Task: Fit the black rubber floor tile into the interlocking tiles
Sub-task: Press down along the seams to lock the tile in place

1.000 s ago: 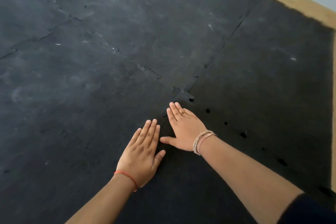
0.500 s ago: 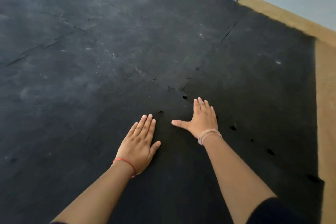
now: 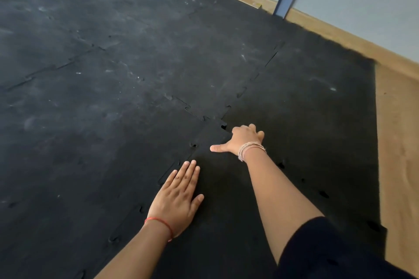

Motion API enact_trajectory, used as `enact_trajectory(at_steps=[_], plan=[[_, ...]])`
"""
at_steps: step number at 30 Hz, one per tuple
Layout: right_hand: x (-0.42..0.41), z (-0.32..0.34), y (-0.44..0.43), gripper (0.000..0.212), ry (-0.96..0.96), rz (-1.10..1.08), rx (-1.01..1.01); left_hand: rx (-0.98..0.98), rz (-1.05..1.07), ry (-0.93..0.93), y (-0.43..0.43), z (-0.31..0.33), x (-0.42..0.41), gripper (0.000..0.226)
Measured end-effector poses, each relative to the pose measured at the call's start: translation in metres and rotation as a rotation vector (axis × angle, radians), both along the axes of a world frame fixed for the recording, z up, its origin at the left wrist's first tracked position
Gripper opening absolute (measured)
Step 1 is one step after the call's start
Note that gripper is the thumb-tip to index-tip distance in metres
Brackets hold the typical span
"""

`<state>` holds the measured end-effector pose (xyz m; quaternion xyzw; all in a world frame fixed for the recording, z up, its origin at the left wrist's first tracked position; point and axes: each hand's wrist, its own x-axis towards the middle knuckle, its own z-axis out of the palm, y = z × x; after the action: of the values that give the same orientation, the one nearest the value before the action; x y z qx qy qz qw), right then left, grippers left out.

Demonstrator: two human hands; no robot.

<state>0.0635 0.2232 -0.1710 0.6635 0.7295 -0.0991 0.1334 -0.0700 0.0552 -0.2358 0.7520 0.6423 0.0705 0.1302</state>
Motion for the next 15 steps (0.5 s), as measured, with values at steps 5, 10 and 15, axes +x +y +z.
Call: enact_trajectory(at_steps=[5,10,15], plan=[[0.001,0.012,-0.022,0.073,0.088,-0.027,0.285,0.029,0.003,0.058,-0.004,0.012,0.0,0.065],[-0.001,-0.003,-0.036,0.065,0.197,-0.038,0.429,0.032,0.011,0.012,-0.003,0.012,0.001,0.067],[0.007,-0.049,-0.045,0.077,0.162,0.008,0.196,-0.004,0.0,0.05,0.002,0.0,0.001,0.066]])
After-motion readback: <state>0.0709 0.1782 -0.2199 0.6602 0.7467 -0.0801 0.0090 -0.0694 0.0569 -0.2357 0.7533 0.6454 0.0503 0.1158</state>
